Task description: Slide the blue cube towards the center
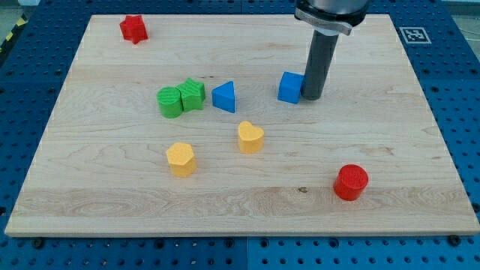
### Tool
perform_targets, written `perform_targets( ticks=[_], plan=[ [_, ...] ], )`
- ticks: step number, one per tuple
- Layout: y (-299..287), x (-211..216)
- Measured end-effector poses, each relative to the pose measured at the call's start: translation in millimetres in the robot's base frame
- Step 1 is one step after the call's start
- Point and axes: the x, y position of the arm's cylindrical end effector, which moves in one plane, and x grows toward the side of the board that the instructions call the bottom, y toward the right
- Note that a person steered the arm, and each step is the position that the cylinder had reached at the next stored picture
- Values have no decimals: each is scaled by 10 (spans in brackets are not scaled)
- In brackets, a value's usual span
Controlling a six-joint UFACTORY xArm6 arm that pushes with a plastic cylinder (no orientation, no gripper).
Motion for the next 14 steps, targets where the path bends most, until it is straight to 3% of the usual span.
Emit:
perform_targets(
  ticks=[4,8,11,13,14],
  plan=[
    [-237,-4],
    [-366,-344],
    [-549,-107],
    [-583,-659],
    [-783,-530]
  ],
)
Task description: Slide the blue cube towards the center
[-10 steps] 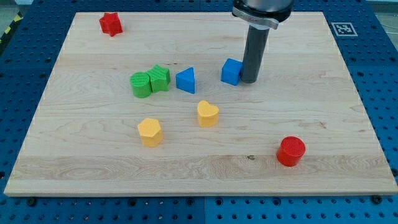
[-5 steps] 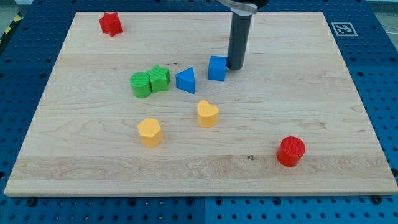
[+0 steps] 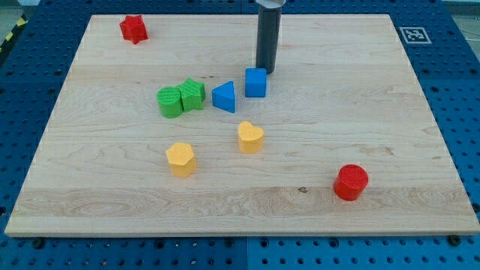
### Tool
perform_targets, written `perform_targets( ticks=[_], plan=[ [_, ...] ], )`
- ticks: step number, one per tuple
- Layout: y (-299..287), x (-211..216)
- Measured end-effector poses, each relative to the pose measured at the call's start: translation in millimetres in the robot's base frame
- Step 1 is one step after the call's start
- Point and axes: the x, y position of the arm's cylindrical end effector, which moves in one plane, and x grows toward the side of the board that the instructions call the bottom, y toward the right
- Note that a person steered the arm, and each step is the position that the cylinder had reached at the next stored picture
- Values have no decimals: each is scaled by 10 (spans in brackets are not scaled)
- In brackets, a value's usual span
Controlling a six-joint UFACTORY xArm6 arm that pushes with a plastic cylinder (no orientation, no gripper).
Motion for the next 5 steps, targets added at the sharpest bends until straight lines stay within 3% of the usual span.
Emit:
perform_targets(
  ticks=[5],
  plan=[
    [-39,206]
  ],
)
